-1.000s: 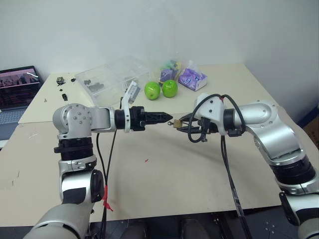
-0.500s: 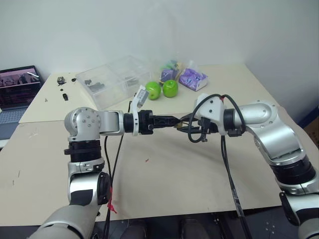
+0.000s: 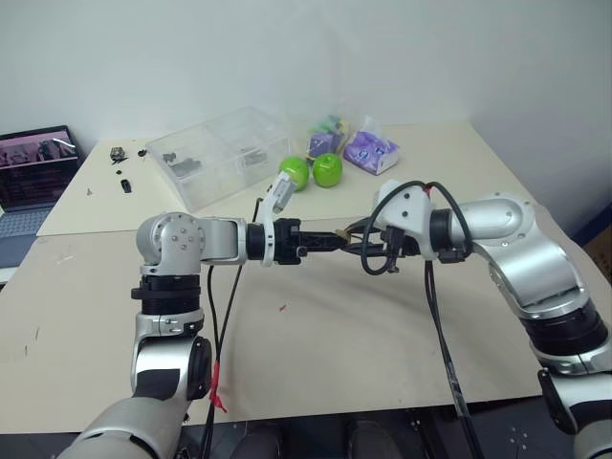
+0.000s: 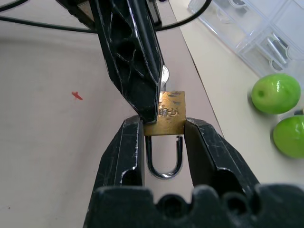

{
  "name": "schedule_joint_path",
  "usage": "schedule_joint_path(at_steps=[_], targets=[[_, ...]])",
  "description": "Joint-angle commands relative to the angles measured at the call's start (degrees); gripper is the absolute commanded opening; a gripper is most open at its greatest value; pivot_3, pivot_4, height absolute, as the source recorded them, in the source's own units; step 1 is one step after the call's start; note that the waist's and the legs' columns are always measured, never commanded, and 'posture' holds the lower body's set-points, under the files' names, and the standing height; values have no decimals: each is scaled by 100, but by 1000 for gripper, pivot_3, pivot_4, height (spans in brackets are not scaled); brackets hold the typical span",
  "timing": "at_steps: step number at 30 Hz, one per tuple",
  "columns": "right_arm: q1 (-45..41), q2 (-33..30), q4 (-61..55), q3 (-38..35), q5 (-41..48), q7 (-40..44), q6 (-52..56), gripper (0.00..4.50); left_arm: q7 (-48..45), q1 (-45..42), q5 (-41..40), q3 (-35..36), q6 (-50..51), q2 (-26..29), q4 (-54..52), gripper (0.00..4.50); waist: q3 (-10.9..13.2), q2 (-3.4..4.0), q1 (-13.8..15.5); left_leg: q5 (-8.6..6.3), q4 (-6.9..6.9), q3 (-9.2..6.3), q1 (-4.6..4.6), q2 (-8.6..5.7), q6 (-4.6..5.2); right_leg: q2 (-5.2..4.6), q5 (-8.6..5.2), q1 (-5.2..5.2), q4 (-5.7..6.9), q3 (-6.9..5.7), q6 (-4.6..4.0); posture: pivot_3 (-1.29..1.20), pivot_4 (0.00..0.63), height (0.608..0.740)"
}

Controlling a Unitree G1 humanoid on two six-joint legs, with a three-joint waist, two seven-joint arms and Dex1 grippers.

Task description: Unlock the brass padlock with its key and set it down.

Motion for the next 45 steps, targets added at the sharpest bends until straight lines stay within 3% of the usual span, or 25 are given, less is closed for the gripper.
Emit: schedule_joint_path(at_steps=[1, 28, 30, 34, 44, 45], targets=[[-73, -37, -224, -188, 58, -38, 29, 912, -76, -96, -70, 2, -125, 1, -59, 44, 0, 0, -2, 0, 0, 0, 0, 0, 0, 0, 0, 0, 0, 0, 0, 0, 150, 740], [-133, -66, -332, -172, 119, -49, 170, 912, 234, -226, -111, 324, -188, -342, 86, 44, 0, -1, 5, 0, 1, 1, -2, 0, 0, 0, 0, 0, -1, 0, 0, 0, 150, 740], [-135, -67, -333, -172, 124, -52, 172, 912, 203, -209, -144, 307, -158, -335, 36, 983, 0, -1, 5, 0, 1, 1, -2, -1, 0, -1, 0, 0, -2, 0, 0, 0, 150, 740], [-145, -72, -349, -168, 136, -56, 187, 912, 198, -205, -159, 317, -147, -324, 20, 2374, 1, -1, 4, 0, 1, 1, -2, 0, 0, 0, 0, 0, -2, 0, 0, 0, 150, 740], [-163, -82, -343, -159, 151, -72, 196, 912, 254, -231, -167, 402, -130, -404, 99, 2374, 0, -1, 5, 0, 1, 1, -2, 0, 0, -1, 0, 1, -2, -1, 0, 0, 150, 740], [-162, -81, -340, -158, 149, -73, 193, 912, 268, -234, -169, 424, -126, -421, 117, 1985, 0, -1, 5, 0, 1, 1, -2, 0, 0, -1, 0, 1, -2, -1, 0, 0, 150, 740]])
